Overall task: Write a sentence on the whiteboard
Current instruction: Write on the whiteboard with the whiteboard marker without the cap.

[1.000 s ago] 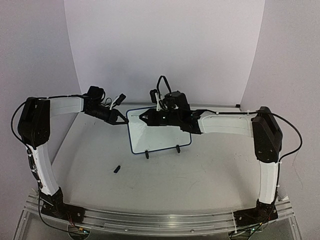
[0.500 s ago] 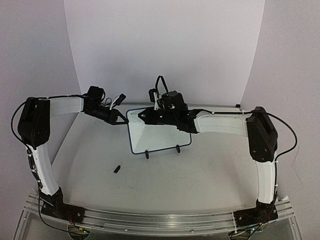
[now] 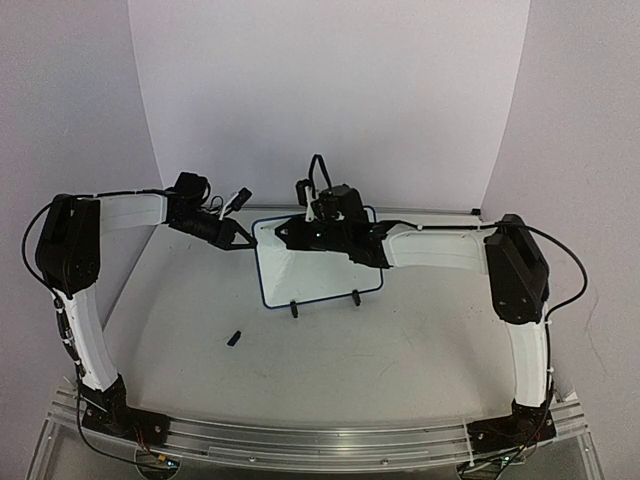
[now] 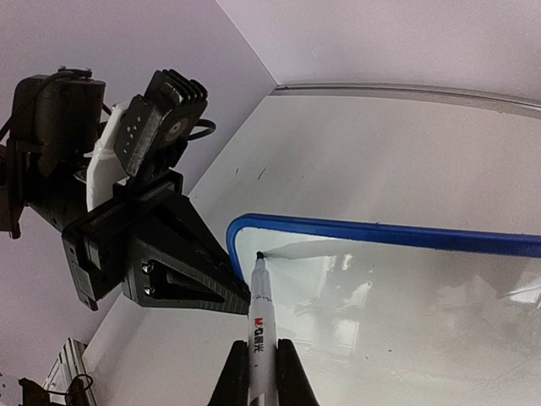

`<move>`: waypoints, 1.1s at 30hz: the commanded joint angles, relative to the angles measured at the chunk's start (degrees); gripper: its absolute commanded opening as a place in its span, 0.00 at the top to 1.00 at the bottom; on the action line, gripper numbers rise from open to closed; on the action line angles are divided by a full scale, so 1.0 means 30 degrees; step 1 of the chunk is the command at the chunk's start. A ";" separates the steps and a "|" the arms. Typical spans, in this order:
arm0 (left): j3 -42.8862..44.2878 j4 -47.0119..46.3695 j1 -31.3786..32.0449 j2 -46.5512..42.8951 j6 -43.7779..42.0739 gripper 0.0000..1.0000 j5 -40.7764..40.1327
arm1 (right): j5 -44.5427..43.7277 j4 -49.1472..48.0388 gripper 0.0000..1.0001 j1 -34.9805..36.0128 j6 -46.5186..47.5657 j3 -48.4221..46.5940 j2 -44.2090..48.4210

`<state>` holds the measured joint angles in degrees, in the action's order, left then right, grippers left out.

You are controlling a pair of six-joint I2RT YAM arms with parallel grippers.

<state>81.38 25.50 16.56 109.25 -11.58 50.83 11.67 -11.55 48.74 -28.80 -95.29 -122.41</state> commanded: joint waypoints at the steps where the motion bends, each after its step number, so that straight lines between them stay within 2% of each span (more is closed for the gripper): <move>1: 0.0352 0.0278 0.0018 -0.0385 -0.0856 1.00 -0.0413 | -0.0553 -0.0279 1.00 0.0094 -0.0214 -0.0067 -0.0004; 17: 0.0343 0.0284 0.0024 -0.0561 -0.0855 1.00 -0.0476 | 0.0524 -0.0658 1.00 0.0239 -0.0430 0.2780 0.1203; 23: 0.0351 0.0290 0.0018 -0.0564 -0.0810 1.00 -0.0557 | 0.1528 -0.2199 1.00 0.0249 -0.0274 0.3454 0.2733; 27: 0.0382 0.0290 0.0018 -0.0558 -0.0800 1.00 -0.0589 | 0.1400 -0.2710 1.00 0.0249 -0.0134 0.3338 0.3327; 33: 0.0382 0.0266 0.0047 -0.0610 -0.0779 1.00 -0.0622 | 0.0678 -0.1964 1.00 0.0250 0.0136 0.1857 0.2322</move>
<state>81.38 25.54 16.56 109.25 -11.81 50.84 15.30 -16.73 49.54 -29.51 -85.87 -115.26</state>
